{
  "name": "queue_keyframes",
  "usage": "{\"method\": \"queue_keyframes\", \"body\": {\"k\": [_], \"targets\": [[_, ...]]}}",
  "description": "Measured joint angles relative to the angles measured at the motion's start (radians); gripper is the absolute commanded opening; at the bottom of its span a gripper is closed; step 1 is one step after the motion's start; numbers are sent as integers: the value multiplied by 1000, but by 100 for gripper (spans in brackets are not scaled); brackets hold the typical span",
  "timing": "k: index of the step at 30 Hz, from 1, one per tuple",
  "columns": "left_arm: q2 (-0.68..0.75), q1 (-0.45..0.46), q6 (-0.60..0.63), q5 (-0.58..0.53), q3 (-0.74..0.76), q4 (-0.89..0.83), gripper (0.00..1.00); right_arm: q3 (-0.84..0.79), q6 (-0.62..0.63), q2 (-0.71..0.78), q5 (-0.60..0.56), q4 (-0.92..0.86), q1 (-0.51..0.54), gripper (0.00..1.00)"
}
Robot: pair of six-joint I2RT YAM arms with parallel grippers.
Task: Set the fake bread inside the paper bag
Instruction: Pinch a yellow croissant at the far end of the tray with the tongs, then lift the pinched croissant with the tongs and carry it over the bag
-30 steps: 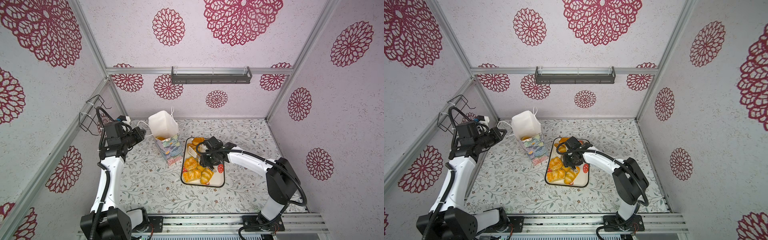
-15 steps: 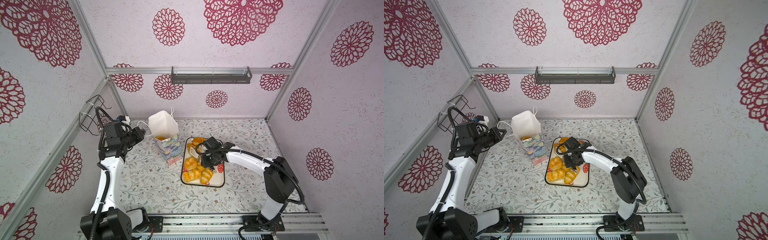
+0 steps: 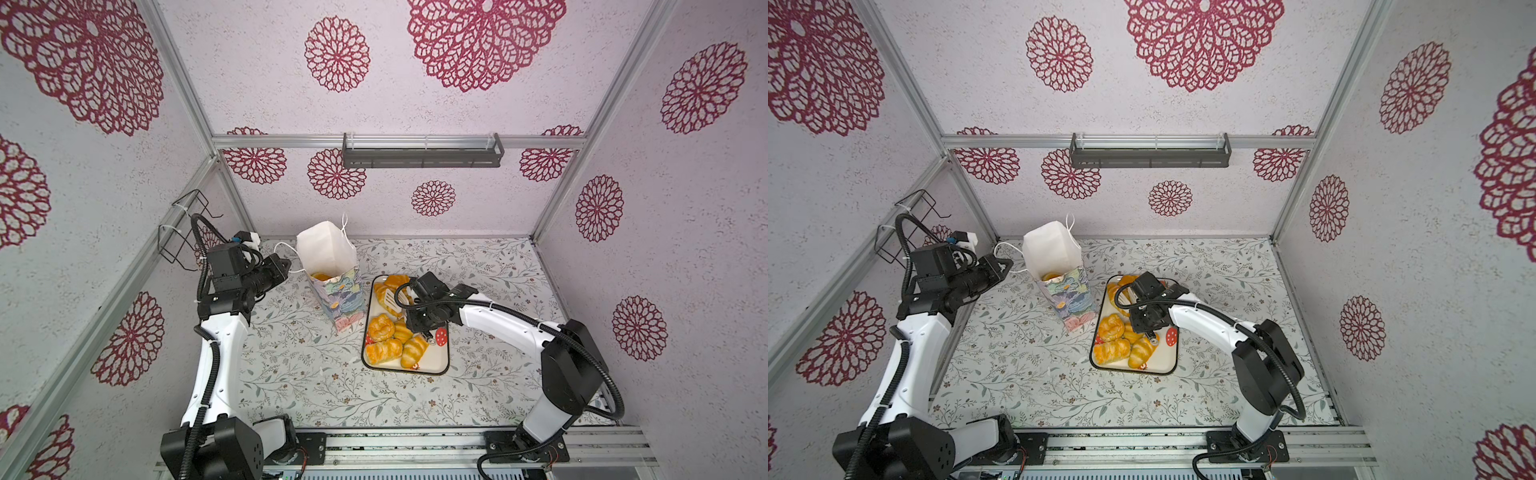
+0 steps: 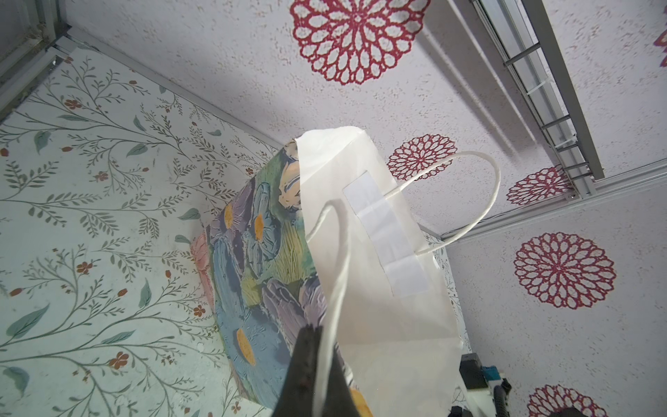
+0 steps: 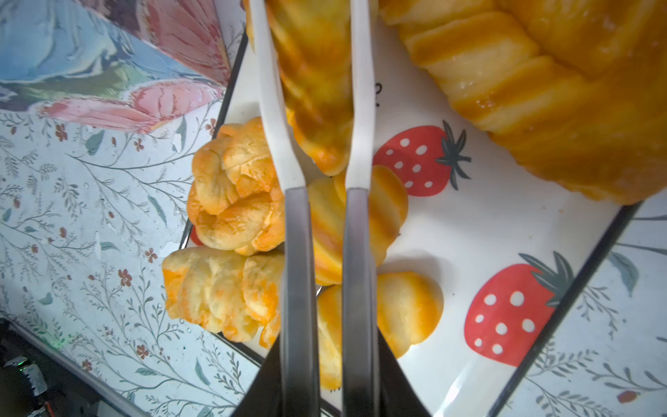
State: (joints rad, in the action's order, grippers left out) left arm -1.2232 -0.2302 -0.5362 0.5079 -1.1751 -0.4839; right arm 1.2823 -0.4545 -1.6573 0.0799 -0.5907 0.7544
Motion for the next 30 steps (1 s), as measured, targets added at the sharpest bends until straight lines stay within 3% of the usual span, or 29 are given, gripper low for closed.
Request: {"method": "queue_keyframes", "body": {"k": [13,30], "targets": [[0,0,-7,1,0,0,0,3,0,145,-32,-50,0,29],[0,0,-8,2,0,0,0,106,-2,222,-32,-58,21,29]]}}
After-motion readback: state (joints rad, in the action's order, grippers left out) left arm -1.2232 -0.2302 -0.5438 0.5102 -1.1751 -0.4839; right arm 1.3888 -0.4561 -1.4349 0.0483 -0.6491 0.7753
